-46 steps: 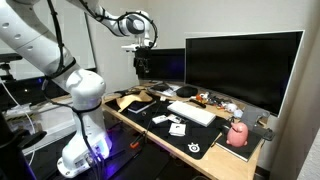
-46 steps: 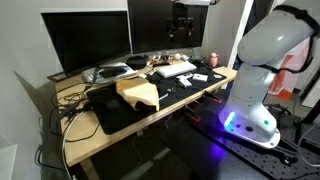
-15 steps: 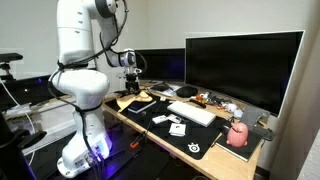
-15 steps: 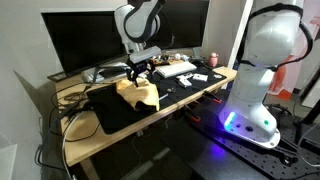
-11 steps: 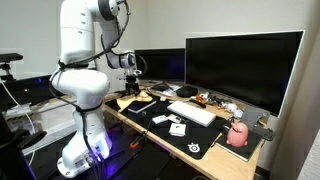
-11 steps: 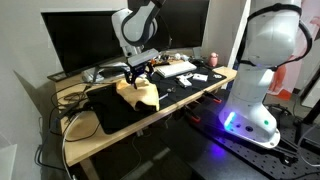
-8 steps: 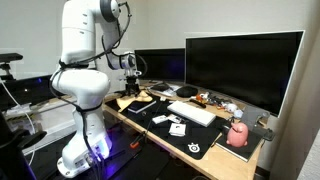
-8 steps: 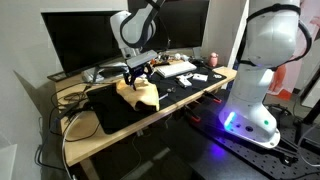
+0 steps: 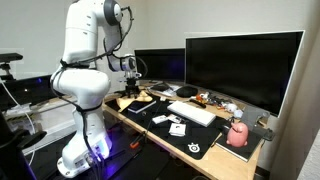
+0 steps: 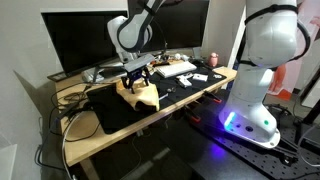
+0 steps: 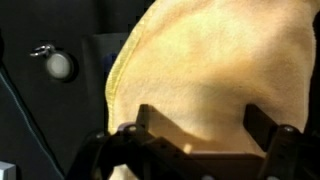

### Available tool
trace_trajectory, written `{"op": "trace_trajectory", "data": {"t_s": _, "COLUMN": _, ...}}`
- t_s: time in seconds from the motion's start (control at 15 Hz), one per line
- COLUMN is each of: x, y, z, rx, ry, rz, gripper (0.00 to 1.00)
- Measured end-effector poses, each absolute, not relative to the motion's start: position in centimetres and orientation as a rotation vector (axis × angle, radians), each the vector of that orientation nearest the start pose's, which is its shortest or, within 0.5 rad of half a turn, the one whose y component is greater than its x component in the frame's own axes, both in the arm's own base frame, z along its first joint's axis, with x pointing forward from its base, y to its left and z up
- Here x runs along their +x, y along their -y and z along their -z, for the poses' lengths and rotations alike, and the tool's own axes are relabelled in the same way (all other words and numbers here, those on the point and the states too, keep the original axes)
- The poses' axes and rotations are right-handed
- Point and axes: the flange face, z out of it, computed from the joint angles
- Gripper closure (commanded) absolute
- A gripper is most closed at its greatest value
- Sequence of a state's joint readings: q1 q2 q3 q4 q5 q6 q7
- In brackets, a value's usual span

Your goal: Move the towel to the far end of the table on the left

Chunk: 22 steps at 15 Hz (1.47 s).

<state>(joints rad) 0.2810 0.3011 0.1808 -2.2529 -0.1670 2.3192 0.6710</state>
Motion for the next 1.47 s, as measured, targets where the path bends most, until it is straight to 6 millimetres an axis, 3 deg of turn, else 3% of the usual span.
{"op": "trace_trajectory", "data": {"t_s": 0.53, "x": 46.7, "y": -23.5, "z": -21.1, "rx": -3.293, "ry": -0.119, "rz": -0.265, "gripper": 0.81}}
{"op": "trace_trajectory", "data": {"t_s": 0.73, "x": 46.9, "y": -23.7, "z": -21.4, "rx": -3.280, "ry": -0.106, "rz": -0.258, "gripper": 0.99}}
{"op": "trace_trajectory", "data": {"t_s": 1.13, "x": 47.2, "y": -24.1, "z": -23.0, "rx": -3.216, "ry": -0.078, "rz": -0.261, "gripper": 1.00}}
{"op": "trace_trajectory", "data": {"t_s": 1.47, "x": 47.2, "y": -24.9, "z": -26.3, "rx": -3.163, "ry": -0.057, "rz": -0.205, "gripper": 1.00}}
